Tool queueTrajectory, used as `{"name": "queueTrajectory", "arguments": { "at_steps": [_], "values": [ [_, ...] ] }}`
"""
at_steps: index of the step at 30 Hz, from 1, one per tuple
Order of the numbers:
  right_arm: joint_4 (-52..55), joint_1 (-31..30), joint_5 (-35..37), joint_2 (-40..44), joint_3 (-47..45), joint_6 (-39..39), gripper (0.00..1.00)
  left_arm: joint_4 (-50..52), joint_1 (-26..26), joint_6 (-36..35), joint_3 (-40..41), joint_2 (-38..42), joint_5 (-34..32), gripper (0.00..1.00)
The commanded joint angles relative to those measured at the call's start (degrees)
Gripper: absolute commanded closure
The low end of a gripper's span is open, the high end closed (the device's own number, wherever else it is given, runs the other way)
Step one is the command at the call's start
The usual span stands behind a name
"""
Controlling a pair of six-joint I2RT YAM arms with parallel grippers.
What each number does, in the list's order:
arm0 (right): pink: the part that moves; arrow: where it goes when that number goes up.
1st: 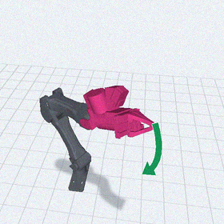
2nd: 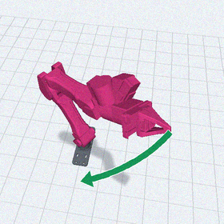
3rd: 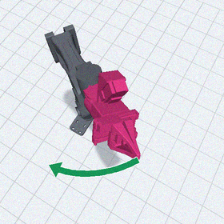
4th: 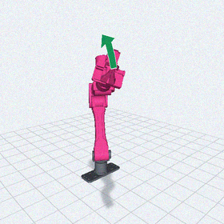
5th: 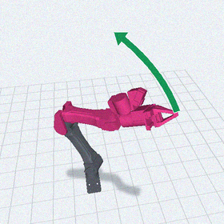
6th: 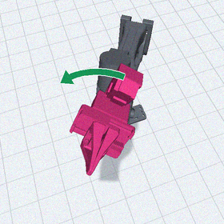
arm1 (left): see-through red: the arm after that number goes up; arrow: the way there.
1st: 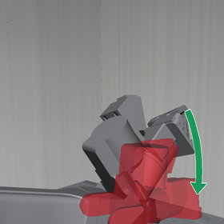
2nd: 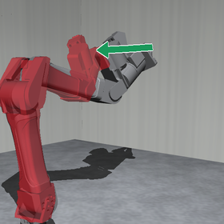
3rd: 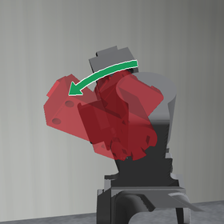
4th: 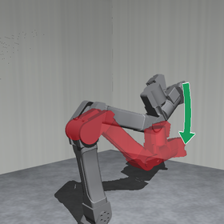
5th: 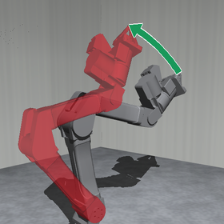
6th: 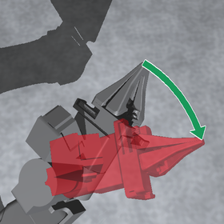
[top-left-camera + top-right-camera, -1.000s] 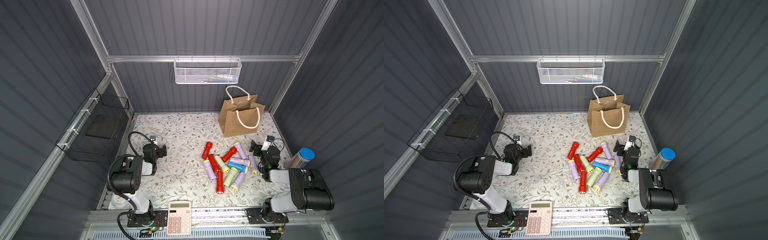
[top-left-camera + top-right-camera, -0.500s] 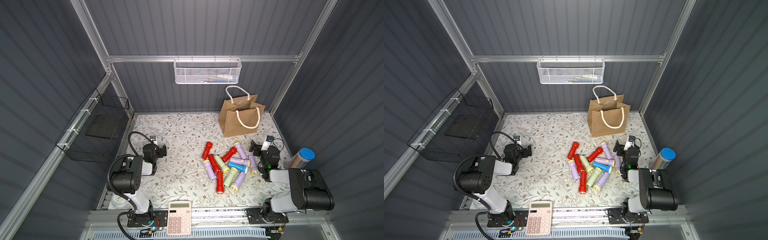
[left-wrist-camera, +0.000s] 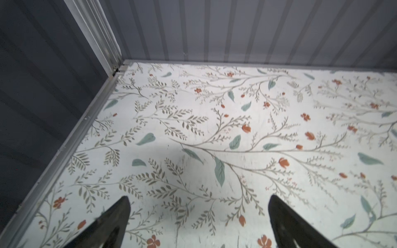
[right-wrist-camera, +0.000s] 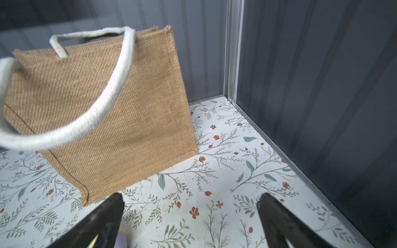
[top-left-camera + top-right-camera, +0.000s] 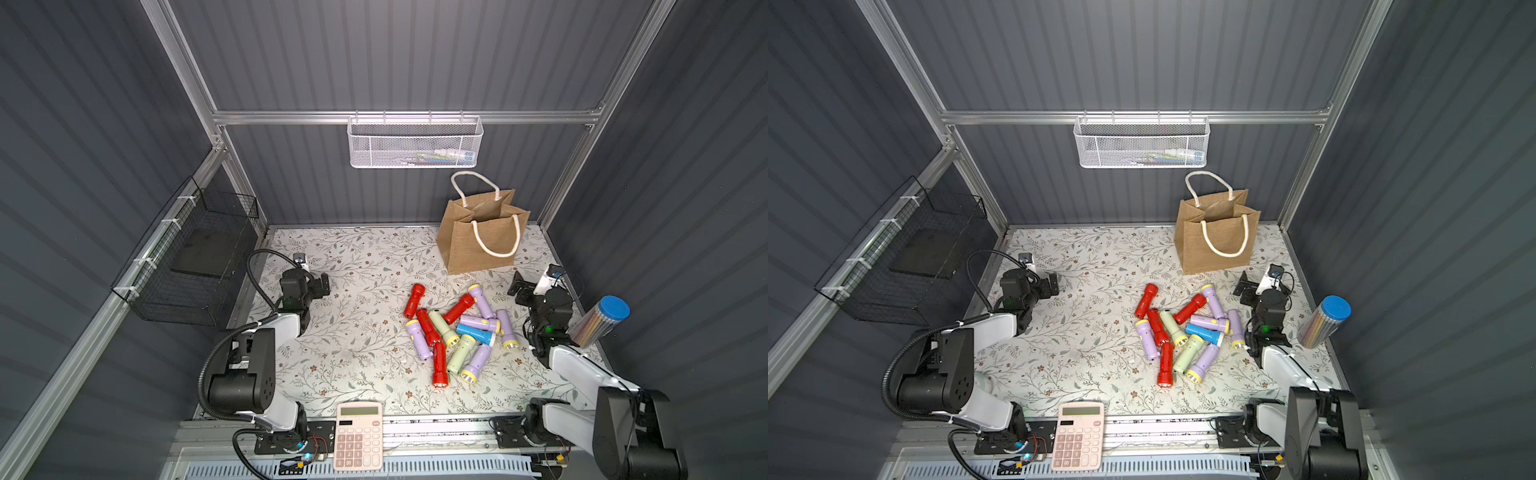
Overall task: Put the flashlights into the tote bags
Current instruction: Move the canvas bag to the center of the board.
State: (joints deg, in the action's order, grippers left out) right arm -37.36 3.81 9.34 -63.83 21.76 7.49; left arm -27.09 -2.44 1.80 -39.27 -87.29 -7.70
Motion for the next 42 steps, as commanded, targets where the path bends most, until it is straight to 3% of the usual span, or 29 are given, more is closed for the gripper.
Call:
{"name": "queueTrajectory", "arguments": {
  "at_steps": [1,7,16,24,42],
  "values": [
    [12.64,-1.22,3.31,4.18,4.31,1.89,0.01,13.78,-0.11,3.89,-6.14,1.69,-1.15,0.01],
    [24.67,-7.31,4.68,6.36,14.38,-0.57,0.01,28.7,-1.24,5.23,-18.45,0.72,0.61,0.02],
    [30.04,-17.82,9.41,3.93,28.63,-7.7,0.01,35.55,-2.18,6.81,-25.61,1.8,3.59,0.03],
    [39.13,-18.4,2.32,-6.91,46.19,-10.78,0.01,40.95,-2.31,6.01,-31.1,2.0,7.61,0.13],
    [50.05,-18.01,-4.07,-32.44,69.22,-11.53,0.05,45.17,-2.31,5.94,-37.72,-0.68,9.99,0.13]
  ]
}}
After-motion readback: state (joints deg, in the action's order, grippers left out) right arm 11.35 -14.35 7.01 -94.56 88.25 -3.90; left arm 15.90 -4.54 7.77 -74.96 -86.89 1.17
